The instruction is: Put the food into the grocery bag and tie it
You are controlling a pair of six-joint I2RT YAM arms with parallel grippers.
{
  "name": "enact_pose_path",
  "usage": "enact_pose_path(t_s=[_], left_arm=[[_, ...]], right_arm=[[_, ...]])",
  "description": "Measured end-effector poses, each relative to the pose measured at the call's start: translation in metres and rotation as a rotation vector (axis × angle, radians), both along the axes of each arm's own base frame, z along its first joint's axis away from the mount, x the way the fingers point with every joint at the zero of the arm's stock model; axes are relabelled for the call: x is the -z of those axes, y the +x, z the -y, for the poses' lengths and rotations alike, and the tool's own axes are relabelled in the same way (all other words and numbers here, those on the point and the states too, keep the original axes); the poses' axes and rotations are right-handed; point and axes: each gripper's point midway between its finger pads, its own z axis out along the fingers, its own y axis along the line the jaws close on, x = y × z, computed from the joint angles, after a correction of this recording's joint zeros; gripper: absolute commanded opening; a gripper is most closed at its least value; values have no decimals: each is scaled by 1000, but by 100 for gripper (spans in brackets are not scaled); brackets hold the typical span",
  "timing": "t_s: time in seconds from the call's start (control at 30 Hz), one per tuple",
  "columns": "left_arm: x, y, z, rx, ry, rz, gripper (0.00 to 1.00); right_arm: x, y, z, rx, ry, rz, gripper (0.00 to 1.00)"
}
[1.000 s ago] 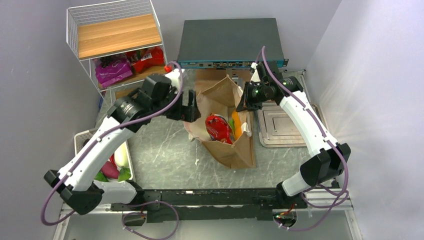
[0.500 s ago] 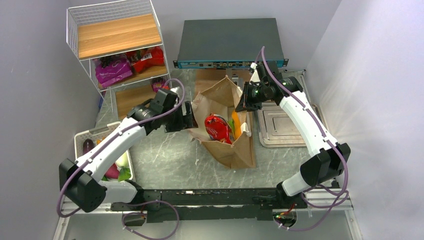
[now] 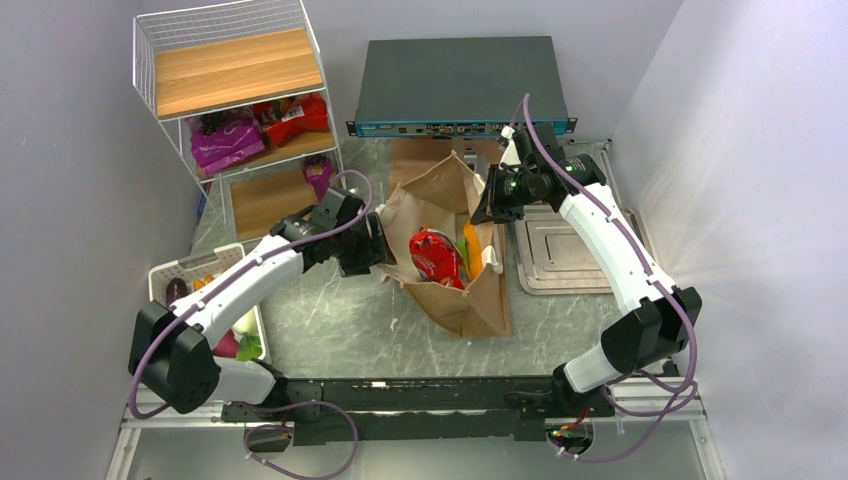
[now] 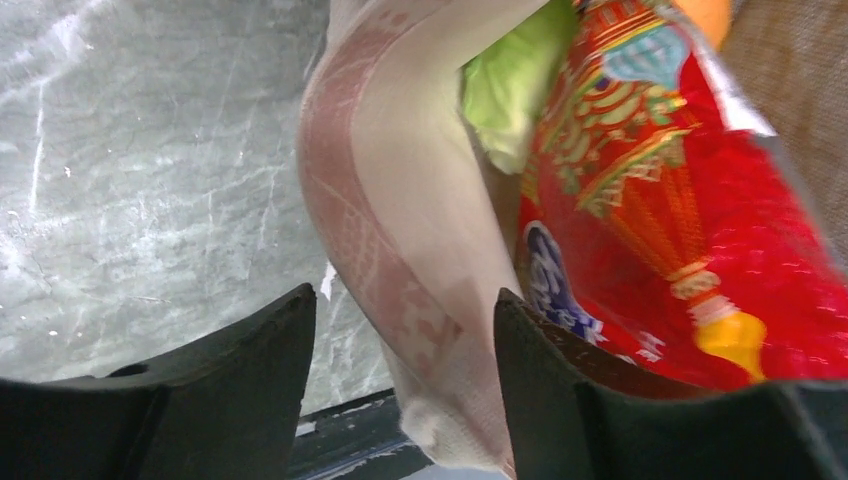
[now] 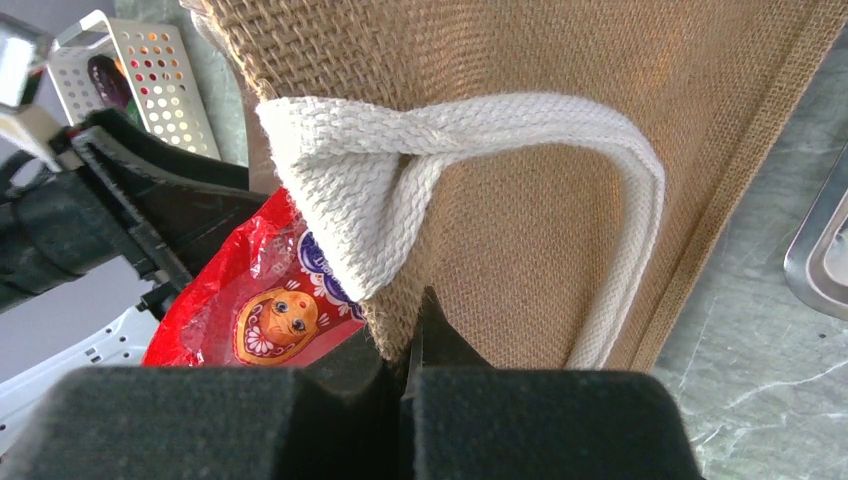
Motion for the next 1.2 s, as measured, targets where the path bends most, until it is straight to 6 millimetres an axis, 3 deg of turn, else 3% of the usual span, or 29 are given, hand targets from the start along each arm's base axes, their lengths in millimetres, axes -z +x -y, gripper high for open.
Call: enact_pose_path(t_s=[0.07, 0.1, 0.17, 0.2, 0.33, 0.4, 0.6, 0.7, 0.8, 0.9, 1.03, 1.2], left_arm=[[11, -3, 1, -5, -10, -21, 52], [16, -5, 1, -3, -12, -30, 42], [20, -4, 4, -12, -23, -41, 6], [20, -1, 6, -8, -32, -33, 0], [9, 5, 12, 9, -42, 5, 0], [-11, 7, 18, 34, -24, 34, 0], [-139, 11, 51, 156, -73, 291, 0], [-170, 1, 51, 188, -103, 364, 0], [-175, -7, 47, 198, -107, 374, 0], [-169, -11, 51, 216, -102, 358, 0], [-148, -18, 52, 234, -83, 316, 0], [-116, -33, 39, 234, -50, 260, 0]], right_arm=[[0, 0, 0, 0, 0, 1, 0], [0, 0, 0, 0, 1, 1, 0], [0, 0, 0, -1, 2, 0, 0], [0, 0, 0, -2, 2, 0, 0], [0, 0, 0, -1, 1, 1, 0], [0, 1, 0, 1, -2, 3, 0], [-8, 1, 7, 22, -17, 9, 0], [-24, 8, 8, 38, 2, 46, 0], [-42, 11, 7, 38, 20, 86, 0], [-47, 9, 10, 41, 11, 94, 0], [-36, 3, 17, 47, -30, 55, 0], [-16, -12, 24, 50, -65, -23, 0]])
